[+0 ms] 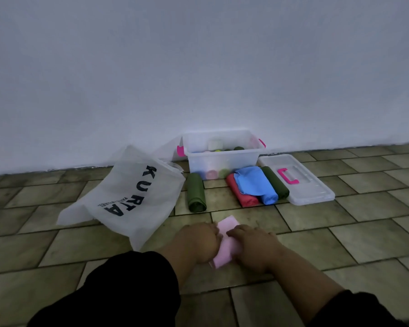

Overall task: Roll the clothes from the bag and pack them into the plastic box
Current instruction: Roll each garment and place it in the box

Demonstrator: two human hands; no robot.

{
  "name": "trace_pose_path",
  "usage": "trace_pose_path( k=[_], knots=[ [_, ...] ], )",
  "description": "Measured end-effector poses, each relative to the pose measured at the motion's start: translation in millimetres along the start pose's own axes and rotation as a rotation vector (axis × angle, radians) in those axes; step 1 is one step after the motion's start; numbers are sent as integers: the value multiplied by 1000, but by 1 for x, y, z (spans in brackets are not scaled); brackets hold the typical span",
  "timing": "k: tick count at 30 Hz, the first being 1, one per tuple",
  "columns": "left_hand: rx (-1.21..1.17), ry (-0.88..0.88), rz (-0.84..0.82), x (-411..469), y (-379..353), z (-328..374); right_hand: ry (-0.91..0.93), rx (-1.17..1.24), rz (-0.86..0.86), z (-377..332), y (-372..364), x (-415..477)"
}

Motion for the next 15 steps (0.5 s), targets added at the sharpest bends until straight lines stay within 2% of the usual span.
trace_pose_path(
  k=[3,5,6,8,11,15],
  knots=[
    [33,10,214,-6,12,-1,-12,56,-18,-1,6,3],
    [-59,-38,383,-14,17,2,-10,53,-39,-3,7,6],
    [-115,-80,398,-20,15,6,-9,50,-37,-4,8,7],
    [-172,-131,319,-28,4,13,-20,40,-24,-2,10,8],
    [-198,-43,248,-30,-4,10,-18,25,1,0,9,7],
    [-147,20,105,-22,11,4,194,85,161,-5,12,-2]
  ],
)
Point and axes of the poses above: each hand's wrist, its own x-axis towards the middle knuckle, its own y-axis out of the back of the hand, z = x × y, the point moved 4 cm from there along x, towards the middle knuckle, and after that the axes turned 7 degrees about x, right-handed, at the moved point
